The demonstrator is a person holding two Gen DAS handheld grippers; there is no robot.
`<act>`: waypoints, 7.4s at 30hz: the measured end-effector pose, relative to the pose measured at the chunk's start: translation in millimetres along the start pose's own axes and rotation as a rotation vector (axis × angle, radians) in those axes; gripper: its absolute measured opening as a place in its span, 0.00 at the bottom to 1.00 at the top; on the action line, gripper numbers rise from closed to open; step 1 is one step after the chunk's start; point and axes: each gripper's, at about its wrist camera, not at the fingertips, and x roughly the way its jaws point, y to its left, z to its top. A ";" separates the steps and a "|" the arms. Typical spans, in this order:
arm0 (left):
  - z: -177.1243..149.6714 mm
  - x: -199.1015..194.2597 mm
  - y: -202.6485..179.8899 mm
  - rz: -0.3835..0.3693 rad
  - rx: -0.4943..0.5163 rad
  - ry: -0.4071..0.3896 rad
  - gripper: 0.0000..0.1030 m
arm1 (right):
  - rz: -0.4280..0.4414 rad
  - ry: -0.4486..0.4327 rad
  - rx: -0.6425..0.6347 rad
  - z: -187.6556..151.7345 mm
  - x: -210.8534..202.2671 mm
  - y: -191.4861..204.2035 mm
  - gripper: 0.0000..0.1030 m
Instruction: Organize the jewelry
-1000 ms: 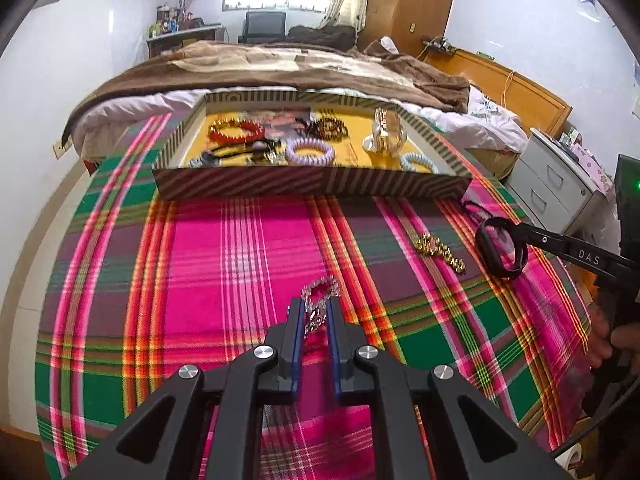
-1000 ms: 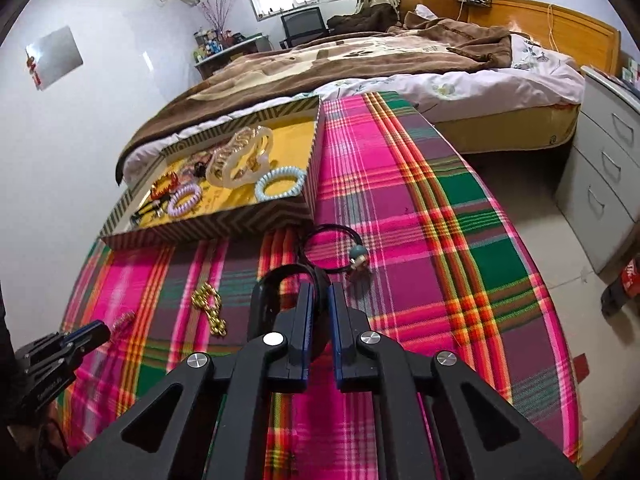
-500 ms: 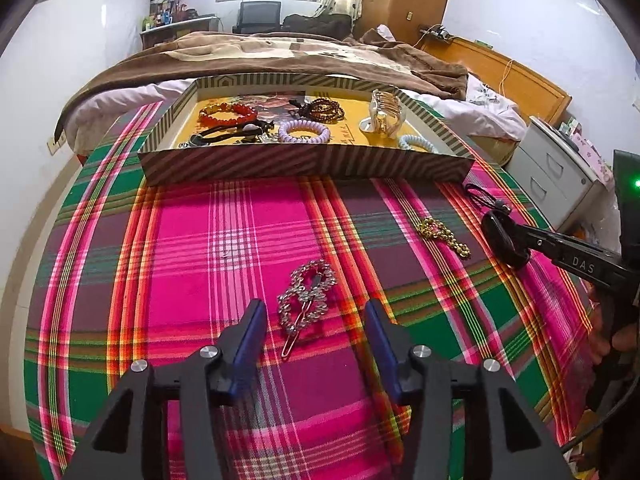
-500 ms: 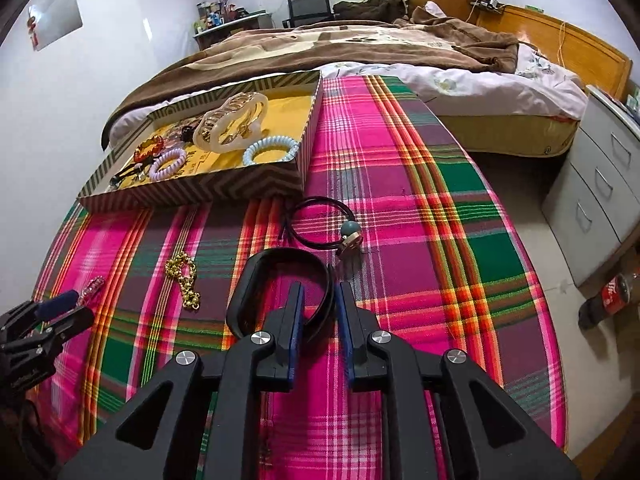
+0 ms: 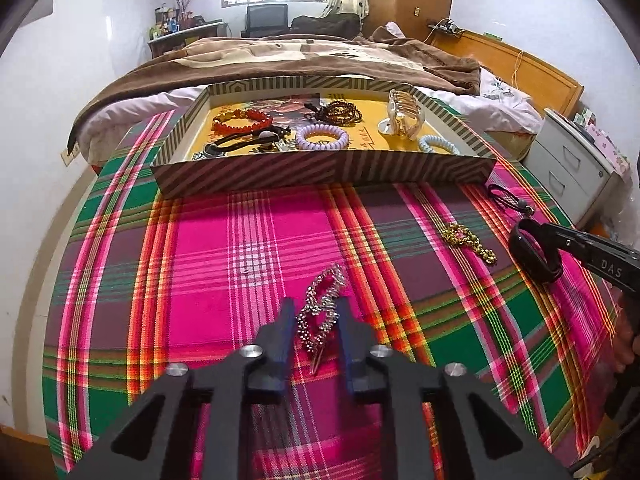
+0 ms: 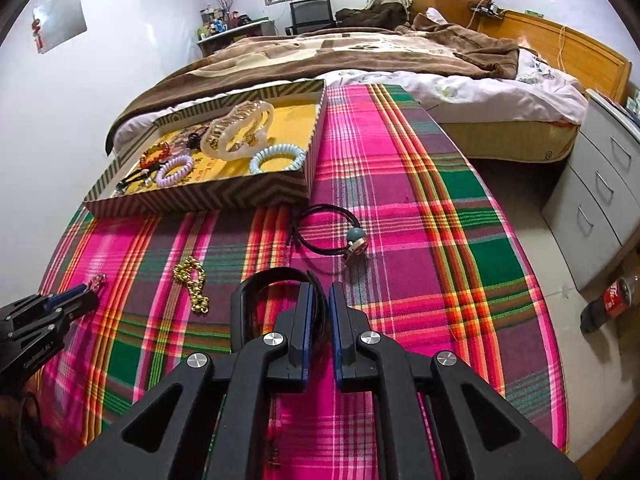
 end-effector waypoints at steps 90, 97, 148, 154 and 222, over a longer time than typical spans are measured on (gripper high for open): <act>178.0 101.8 26.7 -0.030 -0.042 -0.042 0.48 | 0.058 0.018 -0.181 210.4 145.0 42.4 0.24; 168.6 69.8 18.9 -0.026 -0.039 -0.075 0.55 | 0.087 -0.037 -0.170 204.0 110.3 42.8 0.25; 38.3 -6.7 -21.5 -0.111 -0.069 -0.032 0.66 | 0.008 0.031 -0.120 30.8 43.0 -15.6 0.37; 38.4 -6.4 -24.8 -0.109 -0.063 -0.030 0.66 | -0.031 0.029 -0.124 28.4 40.2 -16.4 0.15; 46.0 23.2 -98.1 -0.086 0.130 -0.026 0.00 | 0.102 -0.135 0.056 -2.0 -41.7 -66.5 0.14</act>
